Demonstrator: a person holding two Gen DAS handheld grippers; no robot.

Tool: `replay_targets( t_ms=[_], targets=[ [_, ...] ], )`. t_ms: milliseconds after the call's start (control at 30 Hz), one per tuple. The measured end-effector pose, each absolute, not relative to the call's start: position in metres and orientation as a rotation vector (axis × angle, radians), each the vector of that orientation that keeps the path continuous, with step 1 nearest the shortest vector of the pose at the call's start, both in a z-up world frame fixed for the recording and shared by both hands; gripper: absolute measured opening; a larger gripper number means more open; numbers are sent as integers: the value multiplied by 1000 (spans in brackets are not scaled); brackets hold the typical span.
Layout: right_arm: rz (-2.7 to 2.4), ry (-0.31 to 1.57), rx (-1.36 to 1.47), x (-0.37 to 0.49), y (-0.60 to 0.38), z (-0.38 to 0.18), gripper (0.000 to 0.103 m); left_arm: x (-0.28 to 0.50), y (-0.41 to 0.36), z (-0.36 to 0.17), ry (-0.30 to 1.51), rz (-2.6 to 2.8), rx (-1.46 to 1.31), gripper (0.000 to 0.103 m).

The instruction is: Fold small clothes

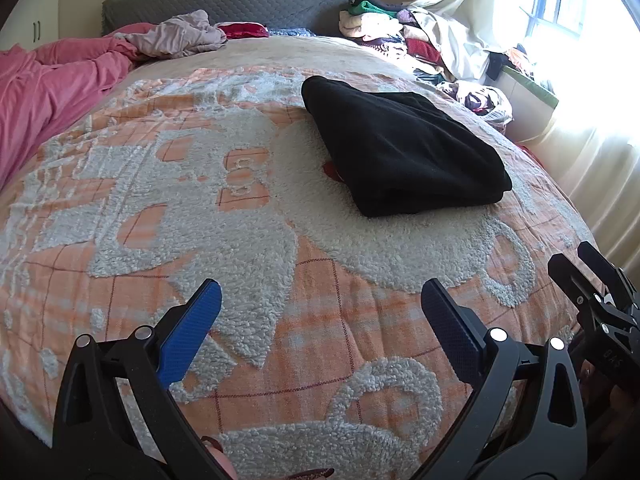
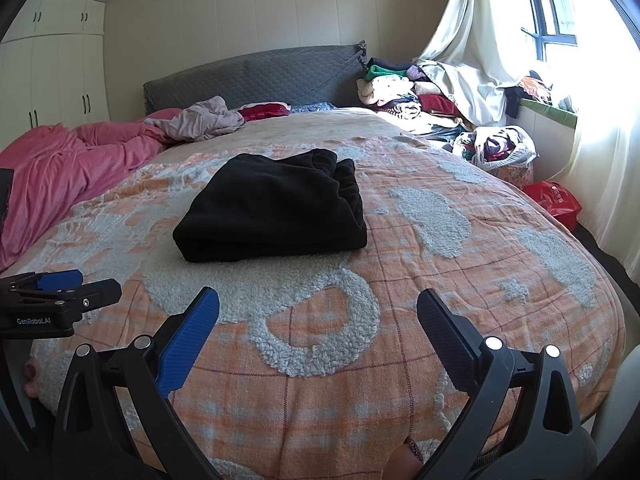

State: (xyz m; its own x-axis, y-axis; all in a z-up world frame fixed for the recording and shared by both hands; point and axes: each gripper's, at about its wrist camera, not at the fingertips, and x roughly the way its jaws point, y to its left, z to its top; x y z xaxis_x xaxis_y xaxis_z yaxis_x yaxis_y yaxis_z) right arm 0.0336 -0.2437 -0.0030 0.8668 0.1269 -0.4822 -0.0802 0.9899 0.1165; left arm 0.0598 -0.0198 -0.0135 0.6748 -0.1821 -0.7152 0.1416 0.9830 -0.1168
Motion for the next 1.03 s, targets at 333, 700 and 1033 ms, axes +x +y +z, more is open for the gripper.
replay_targets(
  t_ms=[333,700,1033],
  targets=[
    [103,509,96,34,-246,-3,99,59,-25,-13,812,-179,-20,94],
    [5,461,165,26,-271,6,99,58,-13,-8,820,-207,-52,94],
    [-728,433,420,-52,-499,17,99,107,214,9,833,298,-162,94]
  ],
)
